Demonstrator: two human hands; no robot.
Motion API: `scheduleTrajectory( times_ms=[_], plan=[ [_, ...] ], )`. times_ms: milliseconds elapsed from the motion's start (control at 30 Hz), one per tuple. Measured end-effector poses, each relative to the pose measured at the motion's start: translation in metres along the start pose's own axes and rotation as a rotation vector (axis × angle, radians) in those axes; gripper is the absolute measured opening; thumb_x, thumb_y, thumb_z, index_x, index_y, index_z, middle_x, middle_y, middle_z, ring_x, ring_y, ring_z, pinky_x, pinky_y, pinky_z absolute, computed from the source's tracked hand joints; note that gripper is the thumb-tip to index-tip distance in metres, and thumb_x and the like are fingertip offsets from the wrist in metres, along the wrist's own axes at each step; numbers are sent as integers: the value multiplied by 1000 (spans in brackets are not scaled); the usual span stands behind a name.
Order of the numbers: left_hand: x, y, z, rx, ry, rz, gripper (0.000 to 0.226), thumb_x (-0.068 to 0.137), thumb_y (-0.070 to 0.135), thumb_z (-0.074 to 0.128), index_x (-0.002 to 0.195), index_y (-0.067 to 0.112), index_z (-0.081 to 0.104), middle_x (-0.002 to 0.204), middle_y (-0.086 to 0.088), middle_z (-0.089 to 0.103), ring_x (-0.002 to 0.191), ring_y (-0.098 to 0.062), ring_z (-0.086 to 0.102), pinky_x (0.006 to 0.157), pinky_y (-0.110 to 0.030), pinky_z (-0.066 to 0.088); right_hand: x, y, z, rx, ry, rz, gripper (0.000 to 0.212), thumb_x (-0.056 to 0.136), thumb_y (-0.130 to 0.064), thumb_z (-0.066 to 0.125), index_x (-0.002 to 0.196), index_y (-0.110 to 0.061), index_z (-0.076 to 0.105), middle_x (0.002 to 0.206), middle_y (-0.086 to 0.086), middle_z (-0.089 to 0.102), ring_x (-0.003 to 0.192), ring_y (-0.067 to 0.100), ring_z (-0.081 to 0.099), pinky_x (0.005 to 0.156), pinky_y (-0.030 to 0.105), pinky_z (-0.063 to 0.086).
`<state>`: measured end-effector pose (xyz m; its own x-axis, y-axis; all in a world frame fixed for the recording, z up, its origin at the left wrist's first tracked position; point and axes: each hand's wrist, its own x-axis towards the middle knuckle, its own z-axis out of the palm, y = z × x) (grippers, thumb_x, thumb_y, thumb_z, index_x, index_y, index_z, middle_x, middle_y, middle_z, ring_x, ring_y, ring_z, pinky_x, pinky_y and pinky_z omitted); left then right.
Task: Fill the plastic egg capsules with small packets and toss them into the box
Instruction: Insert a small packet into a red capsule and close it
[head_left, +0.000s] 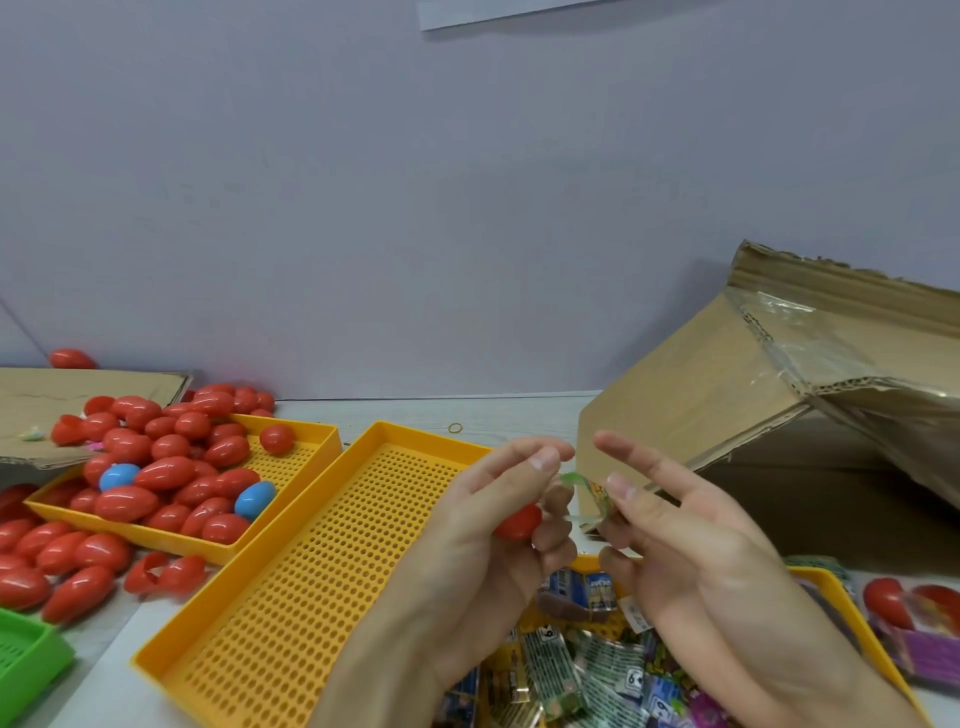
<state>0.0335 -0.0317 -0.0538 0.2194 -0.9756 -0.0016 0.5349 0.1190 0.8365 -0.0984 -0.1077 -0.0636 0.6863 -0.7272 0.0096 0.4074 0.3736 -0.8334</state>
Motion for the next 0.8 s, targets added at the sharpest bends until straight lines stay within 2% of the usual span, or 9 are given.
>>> scheduleTrajectory(
  times_ms=[167,300,467,600,667,800],
  plan=[
    [2,-2,-1,80,-45,22,29,71,7,76,100,13,73,69,-4,47,56,-14,38,52,-25,38,0,0,-1,9,30,-31,49,59,-19,75,107,-17,74,68,3,53,58,10,48,55,27,36],
    [4,-4,0,190,28,55,23,73,1,64,90,14,73,76,-4,54,55,-13,41,50,-24,38,-3,0,1,-118,1,-84,38,64,-24,76,102,-28,75,71,3,58,65,15,48,60,30,37],
    [5,-8,-1,352,121,131,21,71,6,60,84,18,73,81,-10,48,57,-13,40,51,-24,37,-5,2,1,-318,2,-175,37,67,-32,74,104,-36,72,73,2,67,67,6,61,58,17,47],
    [7,-10,-3,434,157,184,20,72,9,60,82,18,75,74,-9,52,56,-16,41,50,-25,37,-6,1,0,-421,47,-212,36,69,-34,71,105,-40,70,76,3,69,69,5,63,59,17,49],
    [8,-12,-6,487,201,216,19,72,13,62,83,19,76,70,-12,47,56,-18,39,51,-26,36,-6,0,2,-442,54,-211,37,68,-36,71,105,-41,70,77,4,70,68,5,64,60,18,49],
    [9,-14,-11,514,246,251,17,75,23,68,89,22,78,76,-14,47,61,-20,38,57,-32,37,-6,0,3,-460,89,-161,33,63,-40,72,96,-44,71,76,3,74,63,4,66,52,14,49]
  ],
)
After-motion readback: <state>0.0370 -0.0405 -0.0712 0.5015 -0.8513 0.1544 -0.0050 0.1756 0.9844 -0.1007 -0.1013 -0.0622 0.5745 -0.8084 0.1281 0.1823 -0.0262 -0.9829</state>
